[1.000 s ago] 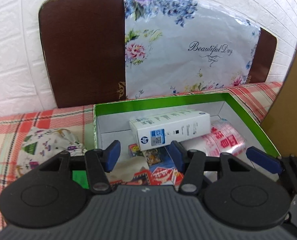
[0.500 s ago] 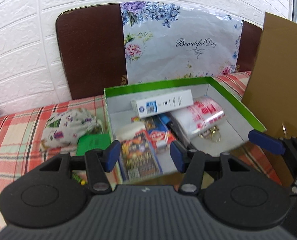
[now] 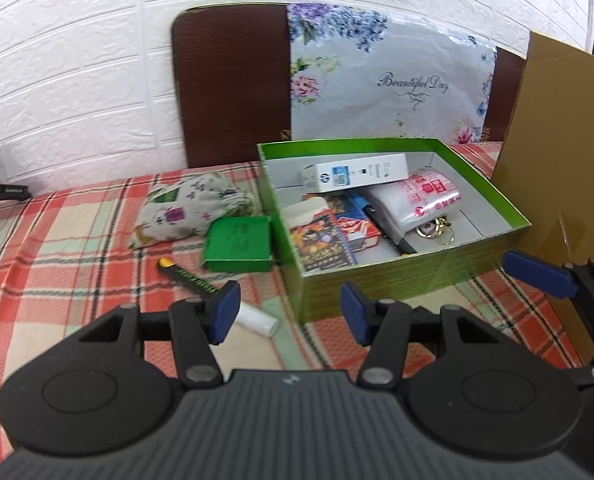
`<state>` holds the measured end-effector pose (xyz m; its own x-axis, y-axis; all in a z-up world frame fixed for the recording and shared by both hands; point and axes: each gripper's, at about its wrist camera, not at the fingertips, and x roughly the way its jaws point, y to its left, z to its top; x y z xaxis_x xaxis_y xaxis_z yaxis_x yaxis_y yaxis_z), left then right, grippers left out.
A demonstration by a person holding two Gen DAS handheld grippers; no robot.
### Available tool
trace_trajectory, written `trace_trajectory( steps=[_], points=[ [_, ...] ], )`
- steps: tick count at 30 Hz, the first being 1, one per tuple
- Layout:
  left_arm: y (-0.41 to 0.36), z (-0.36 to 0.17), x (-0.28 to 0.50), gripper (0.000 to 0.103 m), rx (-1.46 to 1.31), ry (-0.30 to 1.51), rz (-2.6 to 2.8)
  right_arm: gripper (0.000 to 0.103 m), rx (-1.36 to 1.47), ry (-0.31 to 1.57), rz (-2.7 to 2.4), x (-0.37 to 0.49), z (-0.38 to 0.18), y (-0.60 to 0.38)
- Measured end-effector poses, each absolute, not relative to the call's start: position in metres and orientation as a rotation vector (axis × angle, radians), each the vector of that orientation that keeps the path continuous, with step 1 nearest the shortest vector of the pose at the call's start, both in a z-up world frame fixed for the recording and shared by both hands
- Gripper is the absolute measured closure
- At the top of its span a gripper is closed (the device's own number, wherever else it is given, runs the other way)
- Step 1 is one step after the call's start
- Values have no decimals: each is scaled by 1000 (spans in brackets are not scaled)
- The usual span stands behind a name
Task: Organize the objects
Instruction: 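Move the left gripper to the yellow-capped black marker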
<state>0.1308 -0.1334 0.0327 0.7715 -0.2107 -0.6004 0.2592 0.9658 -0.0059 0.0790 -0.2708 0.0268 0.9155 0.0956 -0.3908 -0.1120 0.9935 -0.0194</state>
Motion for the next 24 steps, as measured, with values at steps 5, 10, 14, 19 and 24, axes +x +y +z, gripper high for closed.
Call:
trace_trajectory(
  steps=[5, 10, 14, 19, 24],
  points=[
    [-118, 33, 123, 45, 66, 633, -233, 16, -63, 407, 129, 73, 26, -257],
    [-104, 31, 120, 45, 52, 639, -212, 16, -82, 406, 145, 69, 28, -245],
    [-94, 27, 118, 45, 44, 645, -191, 16, -93, 411, 159, 67, 27, -236],
    [-79, 24, 117, 45, 36, 650, -164, 16, -107, 420, 180, 67, 25, -225],
    [-63, 18, 119, 45, 20, 666, -128, 16, -128, 433, 205, 67, 22, -212]
  ],
)
